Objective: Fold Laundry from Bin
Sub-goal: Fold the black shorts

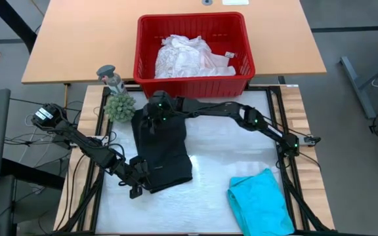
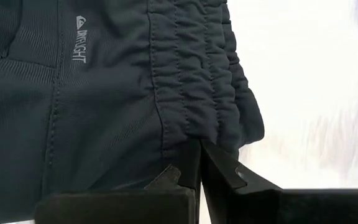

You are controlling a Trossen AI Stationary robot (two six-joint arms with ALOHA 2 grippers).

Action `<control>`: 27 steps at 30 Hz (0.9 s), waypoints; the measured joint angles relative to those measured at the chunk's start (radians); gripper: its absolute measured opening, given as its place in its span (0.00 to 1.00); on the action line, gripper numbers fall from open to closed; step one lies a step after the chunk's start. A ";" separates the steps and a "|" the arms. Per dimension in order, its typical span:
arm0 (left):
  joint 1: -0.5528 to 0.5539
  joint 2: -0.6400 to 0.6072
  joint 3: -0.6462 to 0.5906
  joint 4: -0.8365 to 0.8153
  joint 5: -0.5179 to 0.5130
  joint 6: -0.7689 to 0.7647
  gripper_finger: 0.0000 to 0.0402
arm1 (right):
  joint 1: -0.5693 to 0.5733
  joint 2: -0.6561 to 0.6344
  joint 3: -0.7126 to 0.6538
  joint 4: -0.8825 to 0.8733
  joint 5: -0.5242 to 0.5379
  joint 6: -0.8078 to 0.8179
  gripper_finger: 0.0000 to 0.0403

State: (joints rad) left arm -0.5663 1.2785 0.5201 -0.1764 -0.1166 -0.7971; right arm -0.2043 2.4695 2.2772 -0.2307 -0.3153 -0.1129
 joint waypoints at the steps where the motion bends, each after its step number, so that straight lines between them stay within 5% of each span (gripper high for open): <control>1: 0.000 0.000 0.000 0.000 0.000 0.000 0.00 | -0.001 -0.002 0.000 0.014 0.000 0.000 0.65; 10: -0.006 0.000 0.000 0.003 0.039 0.023 0.00 | -0.032 -0.043 0.063 0.033 0.001 0.011 0.90; 27: -0.022 0.000 0.000 0.011 0.030 0.017 0.00 | -0.065 -0.102 0.077 -0.333 -0.064 -0.004 0.85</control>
State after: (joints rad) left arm -0.5883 1.2785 0.5205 -0.1654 -0.0868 -0.7803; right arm -0.2691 2.3678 2.3543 -0.5638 -0.3798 -0.1173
